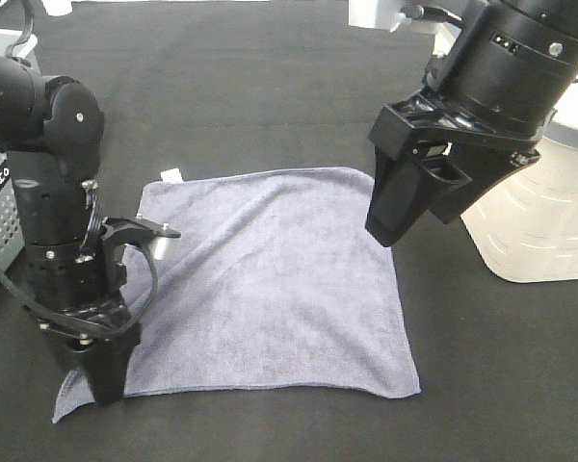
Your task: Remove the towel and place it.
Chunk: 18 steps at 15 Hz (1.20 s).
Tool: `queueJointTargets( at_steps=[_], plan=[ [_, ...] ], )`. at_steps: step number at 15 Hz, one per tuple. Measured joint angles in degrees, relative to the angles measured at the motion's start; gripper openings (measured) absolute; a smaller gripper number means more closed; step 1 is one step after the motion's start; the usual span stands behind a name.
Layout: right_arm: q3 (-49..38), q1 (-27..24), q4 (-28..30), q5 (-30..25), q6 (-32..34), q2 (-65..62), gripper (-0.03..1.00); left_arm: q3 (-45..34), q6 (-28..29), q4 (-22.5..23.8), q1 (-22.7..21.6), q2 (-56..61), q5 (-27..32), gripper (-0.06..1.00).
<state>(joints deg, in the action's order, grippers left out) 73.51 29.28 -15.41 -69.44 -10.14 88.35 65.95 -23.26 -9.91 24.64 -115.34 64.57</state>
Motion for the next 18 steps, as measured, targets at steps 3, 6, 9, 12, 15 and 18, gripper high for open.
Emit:
queueJointTargets(
  at_steps=[3, 6, 9, 12, 15, 18],
  plan=[
    [0.0, 0.0, 0.0, 0.0, 1.0, 0.0, 0.69, 0.8, 0.1, -4.5, 0.5, 0.0, -2.1, 0.63],
    [-0.2, 0.0, 0.0, 0.0, 1.8, 0.0, 0.69, 5.7, -0.3, -5.1, 4.2, -0.6, -3.7, 0.52],
    [-2.5, 0.0, 0.0, -0.1, 3.9, 0.0, 0.69, 9.6, -0.5, -3.5, 8.9, -3.7, -5.2, 0.45],
    [-3.2, 0.0, 0.1, -0.1, 4.6, -0.1, 0.69, 11.6, 0.4, 0.3, 13.3, -5.8, -8.7, 0.38],
    [-3.2, 0.0, 0.1, -0.1, 5.4, -2.0, 0.69, 11.7, 1.2, 1.5, 14.8, -7.6, -10.6, 0.32],
    [-3.2, 0.0, 0.9, -0.1, 6.1, -5.4, 0.69, 11.7, 1.2, 1.5, 17.5, -7.8, -10.3, 0.30]
  ],
)
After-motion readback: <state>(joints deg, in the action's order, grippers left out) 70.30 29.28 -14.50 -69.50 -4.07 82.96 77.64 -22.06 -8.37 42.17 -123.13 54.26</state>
